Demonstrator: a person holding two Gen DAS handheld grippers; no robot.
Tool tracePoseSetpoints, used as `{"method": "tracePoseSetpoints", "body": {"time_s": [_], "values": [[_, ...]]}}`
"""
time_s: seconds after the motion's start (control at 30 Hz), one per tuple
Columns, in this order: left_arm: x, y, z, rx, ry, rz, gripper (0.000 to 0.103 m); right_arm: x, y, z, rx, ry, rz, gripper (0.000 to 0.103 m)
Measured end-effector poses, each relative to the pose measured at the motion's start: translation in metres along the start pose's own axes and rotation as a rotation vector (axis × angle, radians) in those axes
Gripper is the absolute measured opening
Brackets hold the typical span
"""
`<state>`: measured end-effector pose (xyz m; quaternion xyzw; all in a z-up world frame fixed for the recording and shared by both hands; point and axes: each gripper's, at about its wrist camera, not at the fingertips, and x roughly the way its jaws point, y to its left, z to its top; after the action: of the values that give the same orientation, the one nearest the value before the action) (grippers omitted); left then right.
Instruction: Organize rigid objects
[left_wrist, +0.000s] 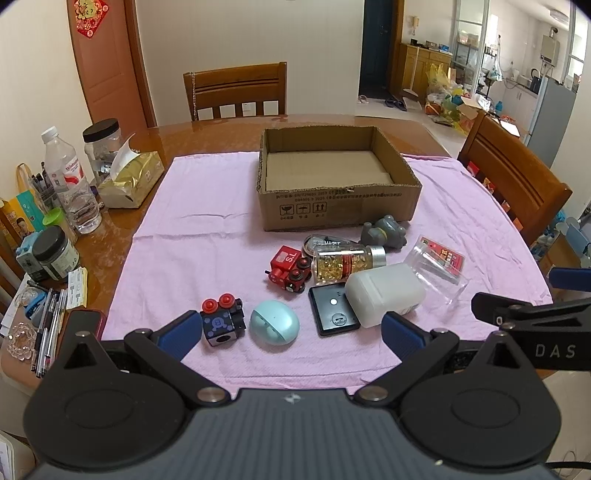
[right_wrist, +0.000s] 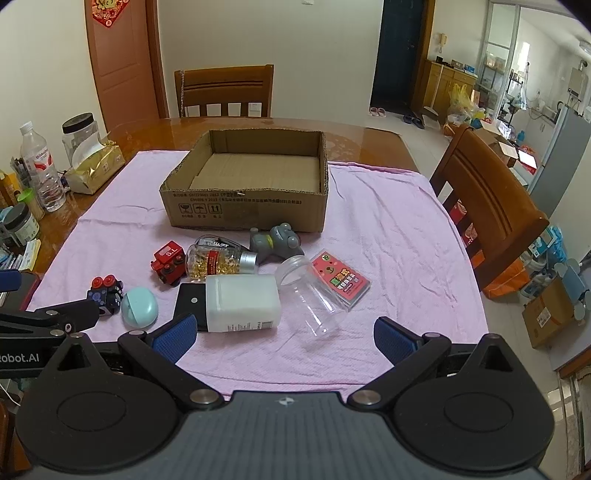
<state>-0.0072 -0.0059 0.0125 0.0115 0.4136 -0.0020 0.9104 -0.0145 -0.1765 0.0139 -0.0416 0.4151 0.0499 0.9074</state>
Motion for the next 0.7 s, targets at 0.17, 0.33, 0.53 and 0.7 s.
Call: {"method": "tracePoseSetpoints", "body": {"time_s": [0.17,0.33,0.53,0.7], "values": [[-0.0009,-0.004,0.0026,0.011,-0.009,0.006,0.102,-0.0005,-0.0034,0.0023,0.002,-0.009,0.008,0.103],[-0.0021,-0.0067,0.0062,0.021,-0.012,0.007,0.102,-0.001,-0.0057,0.0049,-0.004,-0.012,0.012,0.103],[-0.002,-0.0076,0.0097,0.034,-0.011,0.005,0.102,-0.0011,-0.0088,0.0091,-0.006,-0.012,0.023,0.103],[-0.0006,-0.0045,0.0097,0.06,-0.026,-0.006,0.102,-0.0001,-0.0075,0.0103,-0.015,-0.018,0.033,0.103]]}}
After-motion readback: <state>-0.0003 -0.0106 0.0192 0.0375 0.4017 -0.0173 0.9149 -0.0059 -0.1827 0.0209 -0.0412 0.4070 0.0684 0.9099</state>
